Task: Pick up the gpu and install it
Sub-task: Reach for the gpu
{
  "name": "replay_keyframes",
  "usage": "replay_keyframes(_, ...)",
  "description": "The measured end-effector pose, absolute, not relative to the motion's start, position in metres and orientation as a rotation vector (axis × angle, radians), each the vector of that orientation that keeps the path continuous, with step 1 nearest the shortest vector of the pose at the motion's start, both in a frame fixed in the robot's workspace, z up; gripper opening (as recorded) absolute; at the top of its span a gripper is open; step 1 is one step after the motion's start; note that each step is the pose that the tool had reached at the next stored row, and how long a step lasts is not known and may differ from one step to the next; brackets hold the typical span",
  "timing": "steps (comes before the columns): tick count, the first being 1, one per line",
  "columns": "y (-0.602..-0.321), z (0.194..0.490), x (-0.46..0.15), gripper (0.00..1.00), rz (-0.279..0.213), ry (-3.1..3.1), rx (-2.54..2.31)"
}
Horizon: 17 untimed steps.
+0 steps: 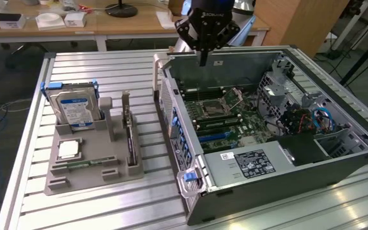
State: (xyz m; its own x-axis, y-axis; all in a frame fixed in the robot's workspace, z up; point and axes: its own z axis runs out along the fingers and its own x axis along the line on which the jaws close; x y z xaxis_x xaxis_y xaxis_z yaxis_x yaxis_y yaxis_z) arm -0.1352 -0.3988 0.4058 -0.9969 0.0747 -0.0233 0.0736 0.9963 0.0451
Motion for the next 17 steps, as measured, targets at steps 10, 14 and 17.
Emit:
replay_keyframes(10, -0.3988, 0.4058, -0.14, 0.11, 0.069, 3.114, 0.116)
replay_keyframes(14, -0.3988, 0.4058, -0.1414, 0.11, 0.069, 3.114, 0.116)
replay_keyframes(17, -0.3988, 0.4058, -0.1425, 0.11, 0.069, 3.114, 0.116)
